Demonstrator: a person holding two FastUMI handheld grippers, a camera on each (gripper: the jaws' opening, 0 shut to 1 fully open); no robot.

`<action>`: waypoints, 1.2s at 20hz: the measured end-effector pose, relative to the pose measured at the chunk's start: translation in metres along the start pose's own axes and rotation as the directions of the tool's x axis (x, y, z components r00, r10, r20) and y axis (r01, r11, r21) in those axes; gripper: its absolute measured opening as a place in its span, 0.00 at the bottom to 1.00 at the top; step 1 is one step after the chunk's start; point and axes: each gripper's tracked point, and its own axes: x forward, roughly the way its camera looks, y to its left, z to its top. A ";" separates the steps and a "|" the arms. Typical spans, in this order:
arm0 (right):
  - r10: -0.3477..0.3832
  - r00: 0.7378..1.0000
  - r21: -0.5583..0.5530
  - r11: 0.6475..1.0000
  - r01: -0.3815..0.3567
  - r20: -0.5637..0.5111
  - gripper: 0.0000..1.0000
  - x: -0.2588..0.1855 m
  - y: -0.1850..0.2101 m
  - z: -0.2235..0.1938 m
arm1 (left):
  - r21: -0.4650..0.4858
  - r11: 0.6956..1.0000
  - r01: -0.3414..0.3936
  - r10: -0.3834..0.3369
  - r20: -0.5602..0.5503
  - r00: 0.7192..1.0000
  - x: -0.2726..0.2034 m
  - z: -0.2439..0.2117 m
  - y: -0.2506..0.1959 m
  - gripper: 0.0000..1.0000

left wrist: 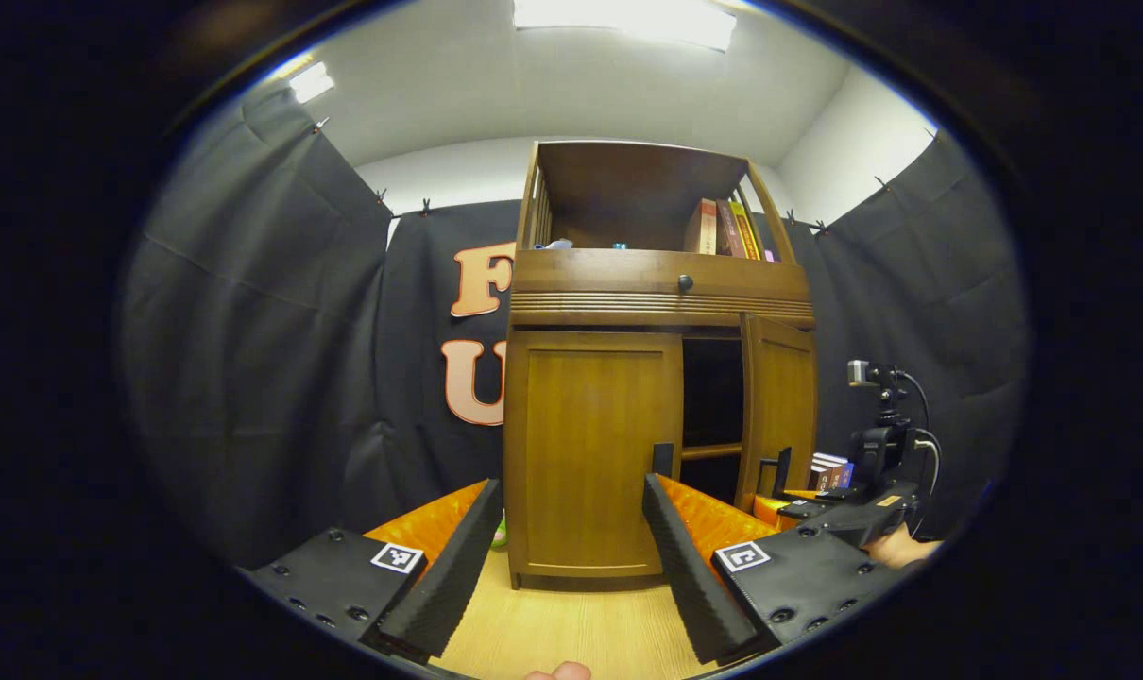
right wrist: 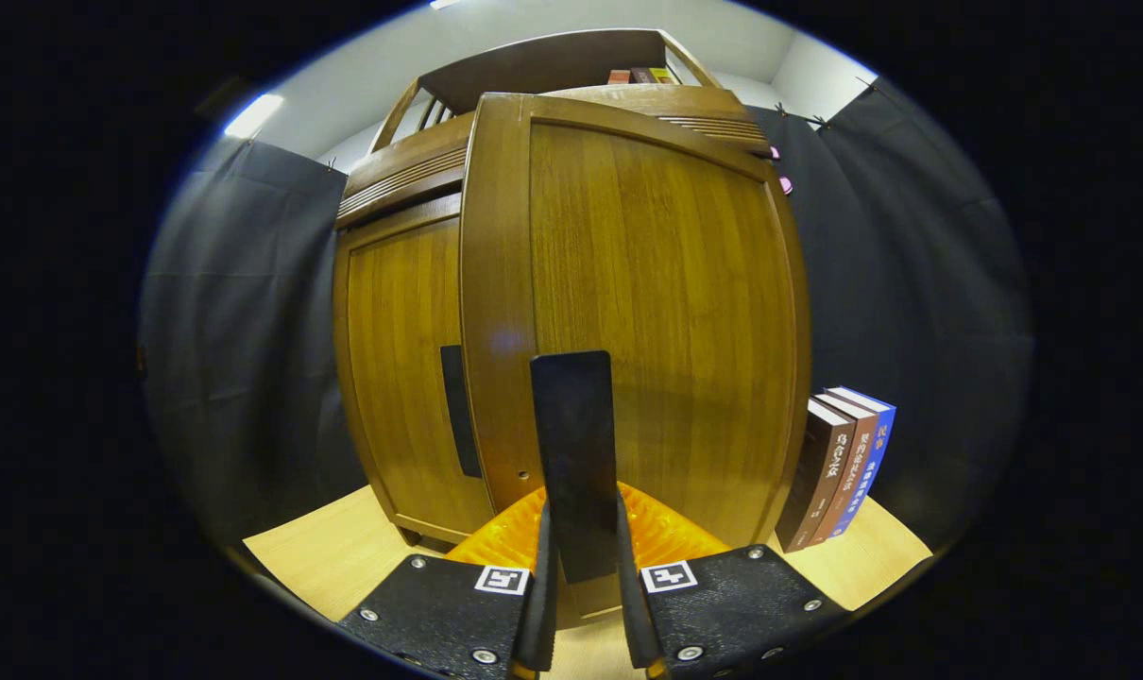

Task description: Open the right door of the double-door shoe cabinet with the right hand, and open the left door with the left hand.

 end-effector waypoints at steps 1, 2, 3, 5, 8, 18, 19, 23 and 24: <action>-0.003 1.000 0.006 1.000 0.003 0.001 0.29 -0.004 -0.002 0.000 | -0.003 1.000 0.001 -0.001 0.000 1.000 0.000 -0.001 -0.005 0.98; -0.007 1.000 0.010 1.000 0.007 0.003 0.29 -0.007 -0.004 0.000 | -0.009 1.000 0.005 -0.005 0.000 1.000 0.002 -0.001 -0.010 0.97; -0.013 1.000 0.013 1.000 0.013 0.001 0.39 -0.010 -0.006 -0.001 | -0.013 1.000 0.006 -0.006 -0.001 1.000 0.003 -0.003 -0.014 0.96; -0.026 1.000 0.016 1.000 0.026 -0.009 0.29 -0.018 -0.013 -0.002 | -0.019 1.000 0.007 -0.007 -0.008 1.000 0.005 -0.006 -0.021 0.96; -0.044 0.999 0.018 0.999 0.045 -0.011 0.27 -0.029 -0.023 -0.001 | -0.007 1.000 -0.004 0.004 -0.010 1.000 0.008 -0.010 -0.029 0.98; -0.201 0.980 0.008 0.979 0.201 -0.006 0.14 -0.050 -0.079 0.003 | -0.003 0.999 0.036 -0.036 -0.028 0.999 0.017 -0.023 -0.066 0.95; -0.222 0.975 0.007 0.975 0.222 -0.006 0.12 -0.051 -0.087 0.002 | -0.006 0.999 0.044 -0.044 -0.026 0.999 0.015 -0.022 -0.070 0.97; -0.205 0.979 0.039 0.978 0.205 0.007 0.05 -0.049 -0.097 0.003 | -0.014 0.998 0.061 -0.061 -0.020 0.998 0.016 -0.021 -0.080 0.95; -0.182 0.983 0.034 0.983 0.182 0.003 0.04 -0.049 -0.099 0.004 | -0.017 0.998 0.062 -0.062 -0.021 0.998 0.017 -0.022 -0.082 0.95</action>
